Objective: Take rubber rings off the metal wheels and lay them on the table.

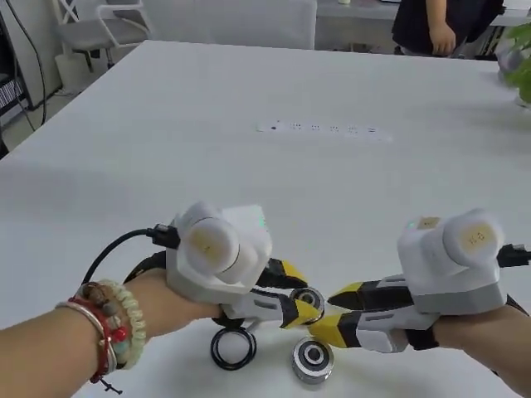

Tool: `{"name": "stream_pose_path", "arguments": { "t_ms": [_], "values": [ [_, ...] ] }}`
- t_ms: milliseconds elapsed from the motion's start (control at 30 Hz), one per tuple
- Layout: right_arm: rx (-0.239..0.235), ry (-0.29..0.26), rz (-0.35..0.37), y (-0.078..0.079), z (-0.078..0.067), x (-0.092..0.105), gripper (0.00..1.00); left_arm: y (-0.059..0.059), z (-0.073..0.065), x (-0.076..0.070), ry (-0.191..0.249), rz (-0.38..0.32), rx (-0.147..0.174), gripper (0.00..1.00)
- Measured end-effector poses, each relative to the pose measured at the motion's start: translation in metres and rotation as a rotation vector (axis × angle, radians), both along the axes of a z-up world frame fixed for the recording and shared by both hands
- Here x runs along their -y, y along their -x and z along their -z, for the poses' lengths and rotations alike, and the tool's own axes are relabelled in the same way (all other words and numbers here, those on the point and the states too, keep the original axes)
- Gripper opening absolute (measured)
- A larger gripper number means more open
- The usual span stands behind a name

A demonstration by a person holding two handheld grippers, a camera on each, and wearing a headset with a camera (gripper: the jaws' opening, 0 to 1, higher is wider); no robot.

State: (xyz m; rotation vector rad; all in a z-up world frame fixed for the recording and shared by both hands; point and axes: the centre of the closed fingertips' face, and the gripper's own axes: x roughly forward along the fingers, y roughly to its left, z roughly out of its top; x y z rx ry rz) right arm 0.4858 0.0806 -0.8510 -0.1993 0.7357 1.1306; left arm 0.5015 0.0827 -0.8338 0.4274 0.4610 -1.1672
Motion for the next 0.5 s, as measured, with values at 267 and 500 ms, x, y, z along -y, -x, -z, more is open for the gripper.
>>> {"name": "stream_pose_path", "arguments": {
  "t_ms": [267,500],
  "values": [
    [0.01,0.003,0.001,-0.0015,0.001,-0.0025,0.28,0.0008,0.0019,0.0007,0.02,-0.007,-0.016,0.08],
    [-0.004,-0.013,0.024,-0.0035,0.0029,-0.0045,0.28,0.0015,0.0021,-0.0009,0.026,-0.031,-0.03,0.08]
  ]
}}
